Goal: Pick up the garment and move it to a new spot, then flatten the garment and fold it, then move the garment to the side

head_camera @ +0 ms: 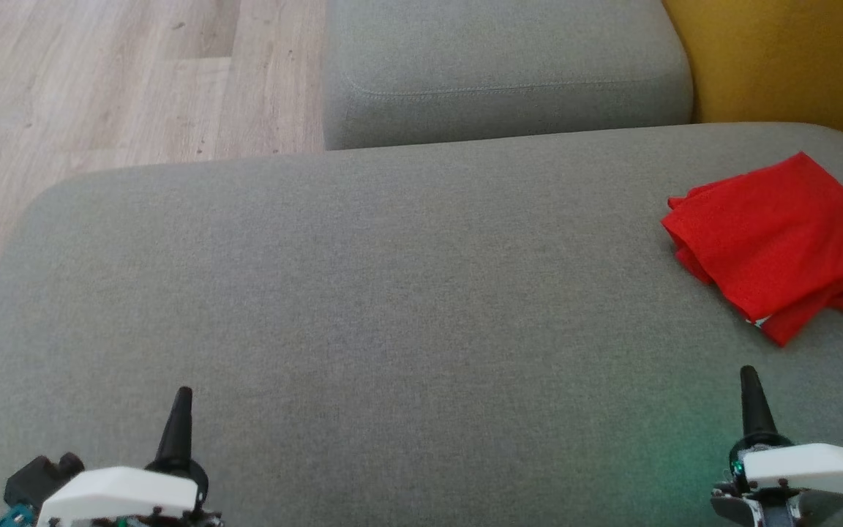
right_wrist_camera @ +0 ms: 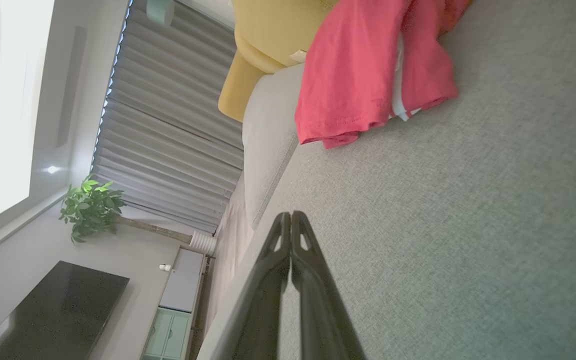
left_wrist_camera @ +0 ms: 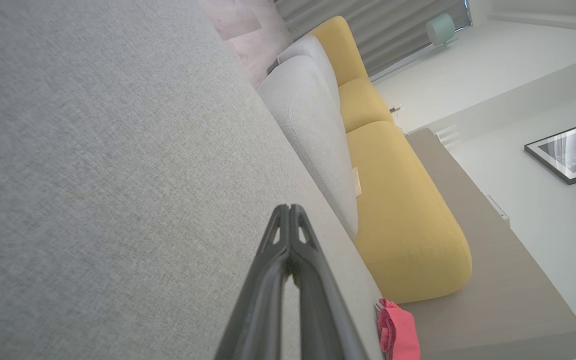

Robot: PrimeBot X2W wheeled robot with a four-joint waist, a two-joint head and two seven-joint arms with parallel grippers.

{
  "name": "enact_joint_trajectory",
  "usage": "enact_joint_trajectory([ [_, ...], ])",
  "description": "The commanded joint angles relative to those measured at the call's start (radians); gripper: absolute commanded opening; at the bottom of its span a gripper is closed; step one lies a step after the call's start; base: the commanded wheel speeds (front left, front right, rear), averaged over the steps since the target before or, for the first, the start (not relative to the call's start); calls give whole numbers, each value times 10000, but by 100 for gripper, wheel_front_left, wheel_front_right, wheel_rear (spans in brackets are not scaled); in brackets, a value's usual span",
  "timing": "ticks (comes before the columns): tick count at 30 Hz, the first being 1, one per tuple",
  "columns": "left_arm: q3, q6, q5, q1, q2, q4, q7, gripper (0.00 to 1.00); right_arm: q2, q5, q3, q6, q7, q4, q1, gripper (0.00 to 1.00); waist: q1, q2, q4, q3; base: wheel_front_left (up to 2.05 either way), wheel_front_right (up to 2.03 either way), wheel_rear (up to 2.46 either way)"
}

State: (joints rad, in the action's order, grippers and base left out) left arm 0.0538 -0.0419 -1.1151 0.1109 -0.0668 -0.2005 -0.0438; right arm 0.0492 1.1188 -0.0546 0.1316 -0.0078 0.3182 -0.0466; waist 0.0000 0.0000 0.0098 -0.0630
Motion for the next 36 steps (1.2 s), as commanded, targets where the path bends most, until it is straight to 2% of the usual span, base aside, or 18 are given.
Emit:
enact_joint_trajectory([
  [1,-331,-112,-363,-689,-155,232,105,0,41,359,53,-6,78,-401,671,0,0,0,-5,29,0,0,0],
  [36,-1181,-798,-4690,-1988,-116,-354,1129,0,14,4372,-521,-9,1082,-696,1445,0,0,0,-87,588,0,0,0],
])
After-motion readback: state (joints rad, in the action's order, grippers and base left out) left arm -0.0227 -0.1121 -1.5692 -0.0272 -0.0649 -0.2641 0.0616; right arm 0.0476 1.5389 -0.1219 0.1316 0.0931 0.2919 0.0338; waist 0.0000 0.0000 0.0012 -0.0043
